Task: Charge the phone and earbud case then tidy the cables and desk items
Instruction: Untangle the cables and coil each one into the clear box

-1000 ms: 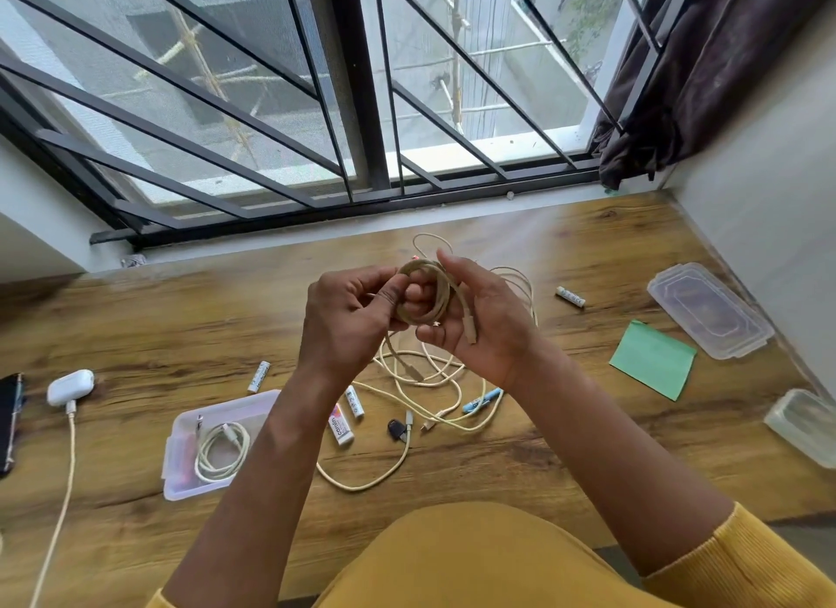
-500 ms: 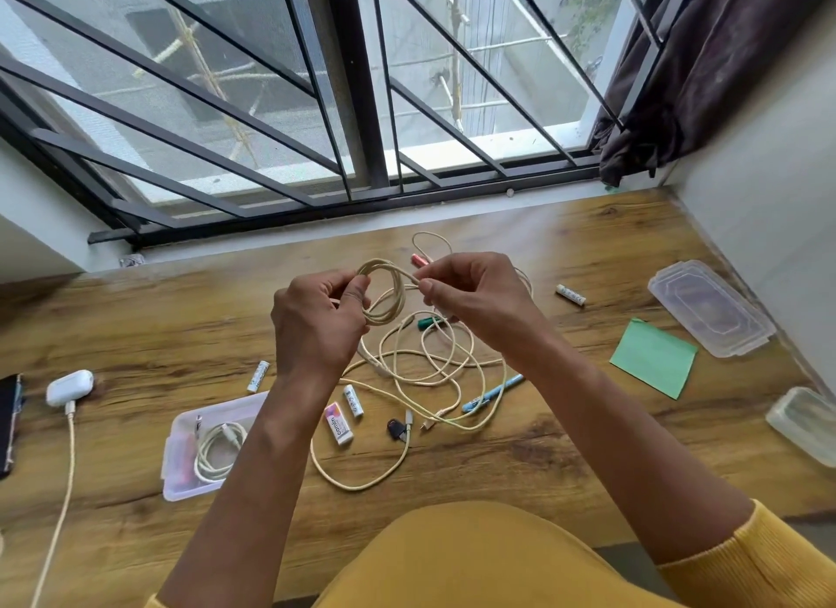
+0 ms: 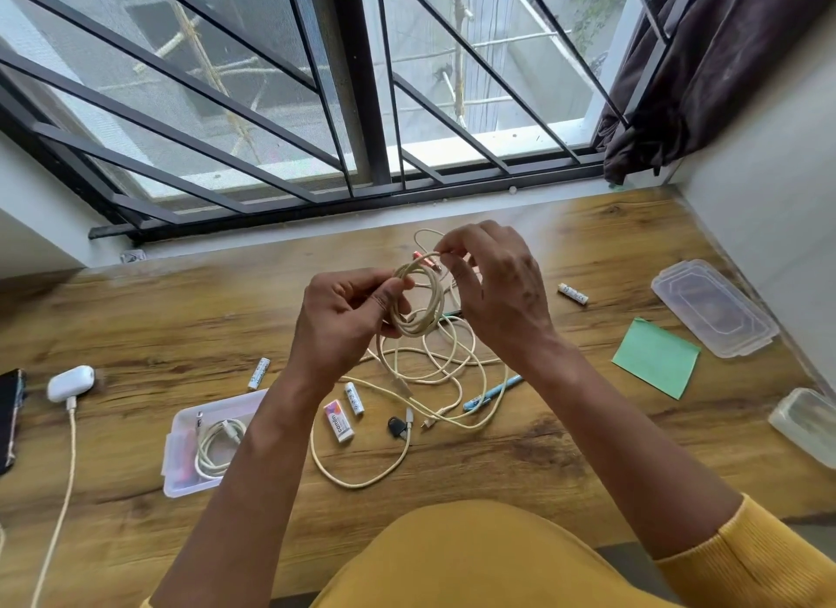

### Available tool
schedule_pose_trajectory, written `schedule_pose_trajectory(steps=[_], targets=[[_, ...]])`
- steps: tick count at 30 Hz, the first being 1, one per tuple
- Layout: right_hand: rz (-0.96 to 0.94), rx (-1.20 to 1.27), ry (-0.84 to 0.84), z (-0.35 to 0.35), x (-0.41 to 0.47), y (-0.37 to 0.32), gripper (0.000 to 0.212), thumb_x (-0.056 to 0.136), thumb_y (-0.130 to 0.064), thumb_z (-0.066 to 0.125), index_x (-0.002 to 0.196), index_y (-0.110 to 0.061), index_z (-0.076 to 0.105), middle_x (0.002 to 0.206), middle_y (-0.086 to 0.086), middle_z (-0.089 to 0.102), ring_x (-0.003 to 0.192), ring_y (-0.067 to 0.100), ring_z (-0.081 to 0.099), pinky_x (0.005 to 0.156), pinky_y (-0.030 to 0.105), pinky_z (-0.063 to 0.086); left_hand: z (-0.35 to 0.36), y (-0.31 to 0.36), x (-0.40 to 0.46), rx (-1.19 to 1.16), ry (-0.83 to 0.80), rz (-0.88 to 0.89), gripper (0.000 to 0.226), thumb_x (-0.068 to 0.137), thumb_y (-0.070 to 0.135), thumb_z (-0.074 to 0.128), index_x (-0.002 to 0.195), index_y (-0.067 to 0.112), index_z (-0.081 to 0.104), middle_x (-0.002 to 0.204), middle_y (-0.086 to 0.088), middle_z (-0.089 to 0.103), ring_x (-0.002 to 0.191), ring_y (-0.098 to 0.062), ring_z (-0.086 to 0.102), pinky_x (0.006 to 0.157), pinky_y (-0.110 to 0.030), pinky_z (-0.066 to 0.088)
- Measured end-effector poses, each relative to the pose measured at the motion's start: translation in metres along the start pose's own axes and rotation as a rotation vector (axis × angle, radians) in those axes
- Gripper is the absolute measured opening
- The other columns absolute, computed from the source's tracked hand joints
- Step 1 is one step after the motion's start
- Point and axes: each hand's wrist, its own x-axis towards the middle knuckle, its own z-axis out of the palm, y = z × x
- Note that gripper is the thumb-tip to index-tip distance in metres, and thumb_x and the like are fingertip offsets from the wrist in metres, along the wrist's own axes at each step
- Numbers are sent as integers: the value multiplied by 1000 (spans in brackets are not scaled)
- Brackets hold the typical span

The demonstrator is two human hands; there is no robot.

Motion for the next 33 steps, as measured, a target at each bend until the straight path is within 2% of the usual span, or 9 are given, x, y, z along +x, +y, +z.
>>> schedule_pose_trajectory(steps=[4, 9, 13, 17, 23, 26, 28, 30, 33], targets=[[161, 314, -71, 3, -3, -3, 5, 101, -10, 67, 105, -9, 69, 93, 1, 73, 84, 18, 68, 73, 40, 57, 7, 0, 0, -13, 34, 28, 17, 101, 9, 67, 112, 5, 79, 85, -13, 78, 73, -33, 75, 68, -46, 66], [500, 996, -156, -2, 0, -3, 9, 101, -3, 65, 108, 2, 68, 94, 19, 75, 79, 25, 74, 73, 36, 63, 9, -4, 5, 71, 92, 77, 16, 99, 12, 74, 112, 9, 81, 95, -4, 79, 69, -24, 76, 62, -39, 65], [601, 1234, -307, -7, 1, 1, 12, 97, -7, 68, 107, -3, 69, 91, 15, 74, 74, 23, 72, 69, 36, 63, 10, -6, 8, 117, 125, 153, 15, 99, 11, 74, 111, 15, 81, 99, 3, 78, 70, -20, 76, 58, -30, 64], [656, 1288, -440, -11, 1, 5, 21, 88, -9, 71, 109, -10, 67, 96, 19, 69, 82, 26, 68, 79, 40, 56, 12, -7, 9, 131, 186, 171, 15, 99, 13, 75, 111, 18, 82, 99, 10, 77, 71, -16, 77, 57, -31, 64], [669, 1306, -539, -16, 1, 7, 16, 88, -3, 69, 102, -8, 64, 117, 34, 56, 105, 42, 55, 97, 56, 40, 16, -4, 7, 173, 246, 189, 15, 100, 18, 75, 112, 18, 82, 100, 9, 77, 78, -17, 78, 61, -37, 66], [621, 1261, -540, -18, 2, 10, 12, 92, -2, 70, 103, -5, 67, 117, 33, 62, 109, 42, 59, 98, 57, 40, 16, 1, 6, 275, 283, 237, 15, 99, 15, 75, 112, 17, 83, 98, 12, 77, 82, -6, 74, 63, -22, 61], [587, 1247, -524, -18, 3, 12, 21, 95, -3, 64, 114, 6, 66, 118, 33, 63, 108, 40, 62, 99, 59, 41, 16, 4, 6, 339, 318, 265, 16, 98, 13, 75, 112, 16, 83, 96, 12, 76, 81, 0, 71, 63, -13, 54], [575, 1231, -490, -17, 3, 13, 34, 96, -8, 60, 122, 14, 62, 117, 32, 65, 104, 38, 64, 98, 58, 42, 16, 6, 5, 381, 355, 275, 16, 98, 14, 76, 112, 17, 83, 95, 11, 75, 79, -2, 71, 63, -18, 57], [548, 1162, -420, -16, 4, 6, 38, 93, -16, 69, 123, 6, 64, 110, 25, 72, 98, 34, 67, 93, 52, 46, 18, 7, 4, 421, 384, 283, 16, 99, 17, 75, 113, 16, 83, 96, 5, 77, 76, -14, 73, 64, -37, 62]])
